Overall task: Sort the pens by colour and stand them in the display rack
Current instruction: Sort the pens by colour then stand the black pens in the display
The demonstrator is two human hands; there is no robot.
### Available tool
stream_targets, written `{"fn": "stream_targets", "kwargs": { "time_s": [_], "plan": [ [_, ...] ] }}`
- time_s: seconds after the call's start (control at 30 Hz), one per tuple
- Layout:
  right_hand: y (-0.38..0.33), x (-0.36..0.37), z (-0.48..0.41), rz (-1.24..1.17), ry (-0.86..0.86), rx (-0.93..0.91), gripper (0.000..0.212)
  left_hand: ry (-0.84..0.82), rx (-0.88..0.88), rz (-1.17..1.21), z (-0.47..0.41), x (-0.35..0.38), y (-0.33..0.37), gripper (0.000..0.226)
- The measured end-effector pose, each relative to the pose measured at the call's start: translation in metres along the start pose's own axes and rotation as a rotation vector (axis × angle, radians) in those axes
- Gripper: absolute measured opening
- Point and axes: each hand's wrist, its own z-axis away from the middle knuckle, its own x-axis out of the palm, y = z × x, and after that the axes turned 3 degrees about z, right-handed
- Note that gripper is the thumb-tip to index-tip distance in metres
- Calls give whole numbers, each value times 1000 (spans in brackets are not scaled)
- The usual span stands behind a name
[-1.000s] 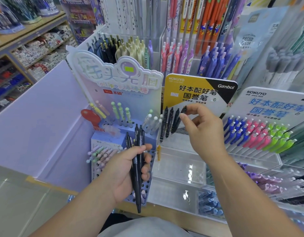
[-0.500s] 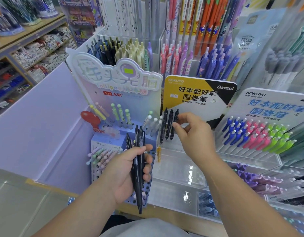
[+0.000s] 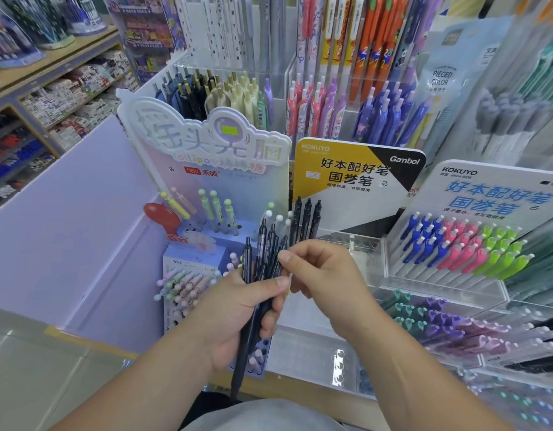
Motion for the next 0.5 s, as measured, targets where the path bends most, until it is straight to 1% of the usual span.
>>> {"fn": "stream_targets", "kwargs": {
  "time_s": [0.07,0.17,0.23,0.3,0.33,0.43,0.5],
  "plan": [
    [0,-2,1,-43,19,3,14,9,12,-41,-1,1,0,19],
    [-1,-4,1,-42,37,10,19,8,31,-66,-1,3,1,12],
    [-3,-5,1,-50,61,38,18,-7,24,-72,-1,6,0,9],
    [-5,-9,1,-70,109,78,16,-8,-6,-55,-2,6,-2,25],
    [-6,-11,0,-76,133,92,16,-1,-12,-58,-1,7,-3,30],
    [-5,-14,2,-66,159,104,22,20,7,-144,-2,5,-6,24],
    [-6,-15,3,-54,161,92,22,46,7,-145,-3,5,-6,27]
  ]
}}
